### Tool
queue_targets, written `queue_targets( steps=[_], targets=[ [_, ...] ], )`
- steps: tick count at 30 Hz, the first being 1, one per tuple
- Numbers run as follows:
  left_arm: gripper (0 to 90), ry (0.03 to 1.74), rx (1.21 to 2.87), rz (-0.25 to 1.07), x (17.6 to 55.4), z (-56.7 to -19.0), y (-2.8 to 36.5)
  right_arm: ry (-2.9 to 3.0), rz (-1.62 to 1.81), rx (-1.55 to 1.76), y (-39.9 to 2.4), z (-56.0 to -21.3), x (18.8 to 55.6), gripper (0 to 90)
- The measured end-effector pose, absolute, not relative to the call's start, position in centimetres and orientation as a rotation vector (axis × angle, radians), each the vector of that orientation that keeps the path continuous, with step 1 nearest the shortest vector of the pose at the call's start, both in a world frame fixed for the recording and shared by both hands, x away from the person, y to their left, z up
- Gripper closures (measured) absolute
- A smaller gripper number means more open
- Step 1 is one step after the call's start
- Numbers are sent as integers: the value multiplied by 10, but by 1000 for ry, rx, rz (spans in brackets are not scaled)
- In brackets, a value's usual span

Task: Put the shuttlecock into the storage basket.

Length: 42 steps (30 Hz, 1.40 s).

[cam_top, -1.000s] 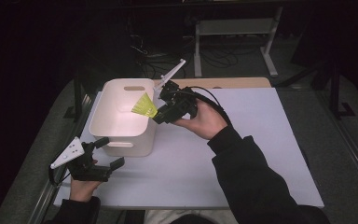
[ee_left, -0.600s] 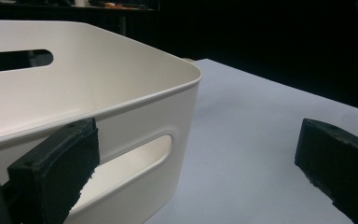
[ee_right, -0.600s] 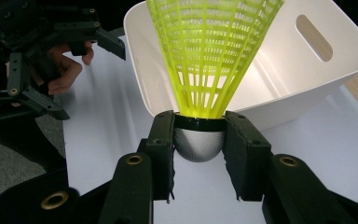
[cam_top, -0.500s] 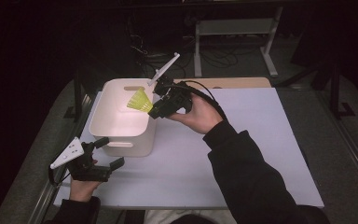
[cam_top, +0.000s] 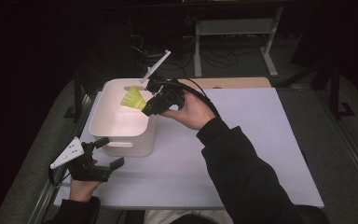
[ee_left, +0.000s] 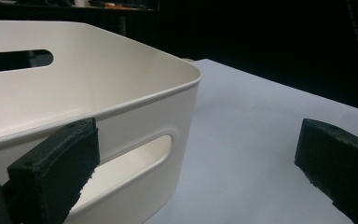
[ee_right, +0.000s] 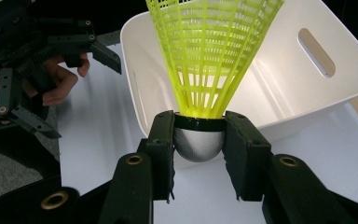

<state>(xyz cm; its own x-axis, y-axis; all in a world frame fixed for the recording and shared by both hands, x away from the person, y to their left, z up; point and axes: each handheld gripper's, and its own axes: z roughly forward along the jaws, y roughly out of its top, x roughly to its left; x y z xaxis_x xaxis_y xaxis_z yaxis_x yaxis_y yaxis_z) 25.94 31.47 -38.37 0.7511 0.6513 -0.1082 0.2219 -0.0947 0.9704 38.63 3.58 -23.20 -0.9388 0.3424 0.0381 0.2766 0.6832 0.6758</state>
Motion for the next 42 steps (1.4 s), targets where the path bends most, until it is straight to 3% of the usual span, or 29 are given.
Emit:
queue_targets(
  steps=[42],
  targets=[
    [0,705,1663,414,259,-384,315,2869,1007,462,81,-267,405,633]
  ],
)
